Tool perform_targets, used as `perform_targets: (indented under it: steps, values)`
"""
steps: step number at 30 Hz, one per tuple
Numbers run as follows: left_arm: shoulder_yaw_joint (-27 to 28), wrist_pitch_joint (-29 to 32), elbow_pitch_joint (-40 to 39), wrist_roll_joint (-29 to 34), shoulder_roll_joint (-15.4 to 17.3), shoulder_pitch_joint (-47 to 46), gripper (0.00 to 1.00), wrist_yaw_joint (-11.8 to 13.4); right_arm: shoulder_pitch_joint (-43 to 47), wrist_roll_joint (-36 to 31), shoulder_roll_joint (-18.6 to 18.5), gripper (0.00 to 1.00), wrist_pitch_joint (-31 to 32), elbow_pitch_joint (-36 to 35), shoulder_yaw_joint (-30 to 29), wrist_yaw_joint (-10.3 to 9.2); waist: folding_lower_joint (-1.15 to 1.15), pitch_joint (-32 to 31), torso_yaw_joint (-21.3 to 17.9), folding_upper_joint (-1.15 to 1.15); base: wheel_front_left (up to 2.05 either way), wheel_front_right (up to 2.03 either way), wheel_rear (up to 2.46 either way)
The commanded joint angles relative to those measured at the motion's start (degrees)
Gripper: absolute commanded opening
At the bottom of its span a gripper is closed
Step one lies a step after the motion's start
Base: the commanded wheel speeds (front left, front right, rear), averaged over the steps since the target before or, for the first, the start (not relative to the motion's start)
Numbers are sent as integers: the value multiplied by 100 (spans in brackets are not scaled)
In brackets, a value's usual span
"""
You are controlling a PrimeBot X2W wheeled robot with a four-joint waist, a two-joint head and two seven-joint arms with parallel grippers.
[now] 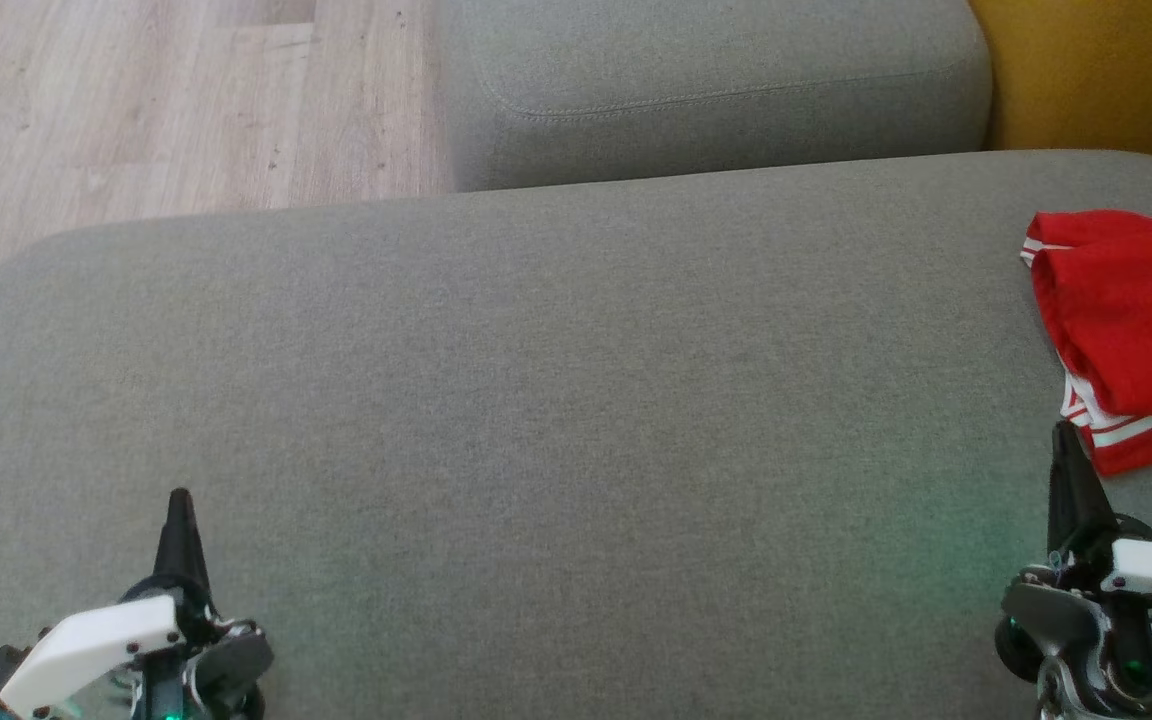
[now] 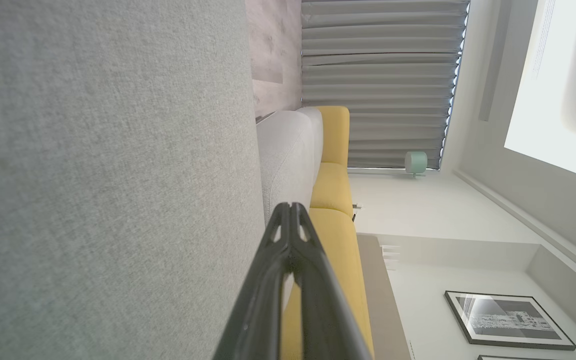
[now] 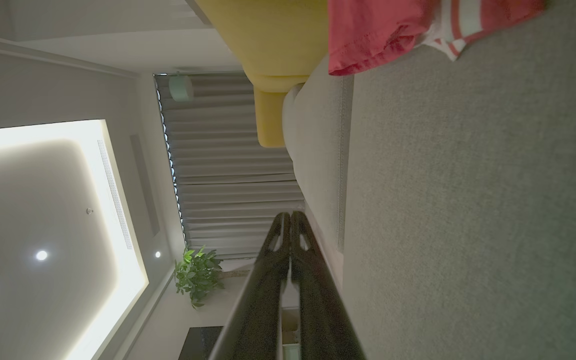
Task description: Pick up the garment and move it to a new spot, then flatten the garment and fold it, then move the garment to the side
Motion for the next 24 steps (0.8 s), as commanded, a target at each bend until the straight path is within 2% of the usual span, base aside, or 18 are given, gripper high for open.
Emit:
perform_targets:
  steps: [1, 24]
  values:
    - [201, 22, -160, 63, 39, -297, 0, -37, -291, -25, -33, 0, 32, -216, 111, 45, 0, 0, 0, 0, 0, 0, 0]
    - [227, 43, -159, 85, 20, -299, 0, -37, -293, -37, -23, 0, 43, -215, 96, 45, 0, 0, 0, 0, 0, 0, 0]
